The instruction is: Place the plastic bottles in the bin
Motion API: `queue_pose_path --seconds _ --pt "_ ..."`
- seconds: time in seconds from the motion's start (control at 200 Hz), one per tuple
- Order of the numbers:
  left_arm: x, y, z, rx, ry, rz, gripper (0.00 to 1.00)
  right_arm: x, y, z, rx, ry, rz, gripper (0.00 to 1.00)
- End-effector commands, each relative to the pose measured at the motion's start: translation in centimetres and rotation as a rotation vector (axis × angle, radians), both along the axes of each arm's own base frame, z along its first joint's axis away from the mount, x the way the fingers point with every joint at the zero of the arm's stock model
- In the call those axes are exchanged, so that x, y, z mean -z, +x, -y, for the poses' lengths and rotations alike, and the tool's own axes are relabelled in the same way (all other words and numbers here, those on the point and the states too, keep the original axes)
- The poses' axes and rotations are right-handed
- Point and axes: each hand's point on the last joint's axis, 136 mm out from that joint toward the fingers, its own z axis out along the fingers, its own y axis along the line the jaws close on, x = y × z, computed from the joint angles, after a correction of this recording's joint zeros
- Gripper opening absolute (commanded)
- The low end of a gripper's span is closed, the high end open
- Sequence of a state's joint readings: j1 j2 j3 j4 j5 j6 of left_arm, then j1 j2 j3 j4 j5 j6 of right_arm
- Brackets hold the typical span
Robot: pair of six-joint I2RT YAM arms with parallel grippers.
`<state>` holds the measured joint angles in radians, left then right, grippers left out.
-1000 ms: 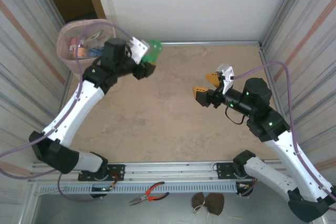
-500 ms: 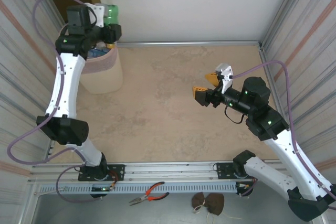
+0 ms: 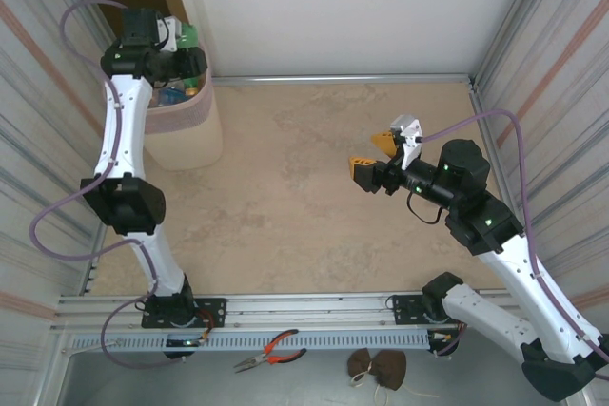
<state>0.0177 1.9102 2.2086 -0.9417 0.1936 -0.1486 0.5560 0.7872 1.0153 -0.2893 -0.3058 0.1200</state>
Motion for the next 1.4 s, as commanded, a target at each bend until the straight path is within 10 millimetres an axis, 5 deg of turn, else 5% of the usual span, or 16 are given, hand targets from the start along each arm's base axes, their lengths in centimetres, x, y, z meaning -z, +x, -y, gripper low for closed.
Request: queue_pose_path --seconds 0.0,0.21,0.476,0.696,0.942,1.172,1.398 --pt "-0.1 -1.7 -0.9 -0.055 0.019 -0.029 0.60 -1.4 0.0 0.3 0.018 0.017 0.023 0.76" --pt "-2.0 -3.0 -1.9 -0.091 0.073 0.019 0.79 -1.8 0.0 0.0 0.004 0.024 0.020 0.76" --pt "-6.0 -2.4 -1.7 -0.063 0.086 0.136 0.76 -1.9 0.1 0.0 0.006 0.028 0.022 0.76" --pt "-7.1 -3.2 1.5 0.079 0.000 0.162 0.68 -1.3 0.6 0.3 0.039 0.001 0.020 0.76" --pt "-8.1 -8.5 5.4 0.219 -0.019 0.263 0.71 0.6 2.4 2.4 0.177 -0.072 0.012 0.76" --pt "-3.7 -13.0 5.8 0.224 -0.023 0.264 0.74 5.2 5.7 7.2 0.440 -0.161 -0.051 0.79" --pt "4.9 -16.0 3.6 0.093 0.000 0.150 0.97 9.2 8.3 12.4 0.688 -0.202 -0.081 0.99"
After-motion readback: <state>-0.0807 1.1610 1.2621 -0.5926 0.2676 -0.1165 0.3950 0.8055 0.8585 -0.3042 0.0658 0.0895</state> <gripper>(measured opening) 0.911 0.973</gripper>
